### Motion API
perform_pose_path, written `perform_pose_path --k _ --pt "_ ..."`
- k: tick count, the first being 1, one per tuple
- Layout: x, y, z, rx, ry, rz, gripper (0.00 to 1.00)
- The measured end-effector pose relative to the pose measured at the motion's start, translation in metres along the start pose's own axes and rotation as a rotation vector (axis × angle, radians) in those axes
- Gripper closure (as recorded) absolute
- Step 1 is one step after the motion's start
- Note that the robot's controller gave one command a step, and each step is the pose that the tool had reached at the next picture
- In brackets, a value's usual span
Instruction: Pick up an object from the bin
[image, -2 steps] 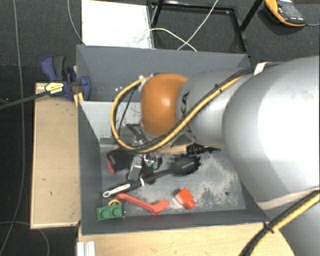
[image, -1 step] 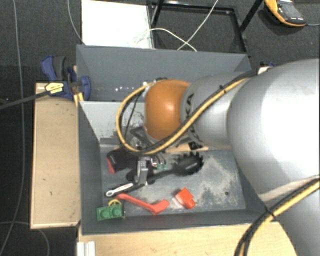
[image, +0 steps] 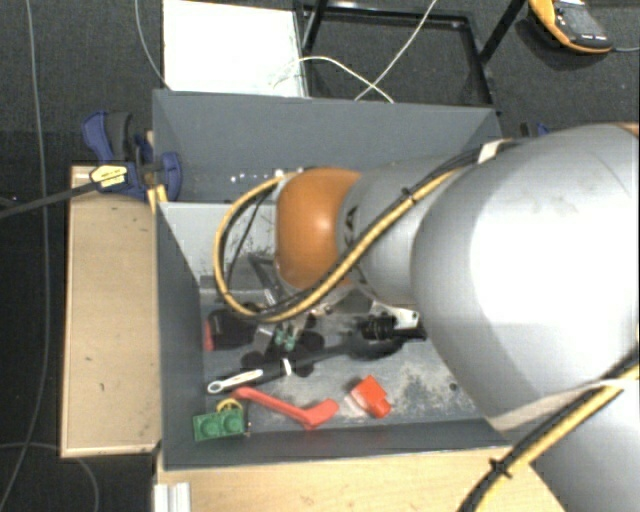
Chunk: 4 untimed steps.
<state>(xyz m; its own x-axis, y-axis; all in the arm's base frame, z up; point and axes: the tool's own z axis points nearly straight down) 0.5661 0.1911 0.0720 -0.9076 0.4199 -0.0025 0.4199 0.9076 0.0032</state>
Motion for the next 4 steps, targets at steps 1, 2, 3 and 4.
perform_pose_path --k 1,2,3,4 --pt "0.0 0.0 0.0 0.0 0.0 0.0 1.0" --pt "0.001 -0.001 -0.018 0.002 0.002 0.0 1.0" --pt "0.001 -0.001 -0.049 0.001 0.002 -0.002 1.0" --pt "0.0 -0.001 -0.073 -0.001 0.0 -0.003 1.0"
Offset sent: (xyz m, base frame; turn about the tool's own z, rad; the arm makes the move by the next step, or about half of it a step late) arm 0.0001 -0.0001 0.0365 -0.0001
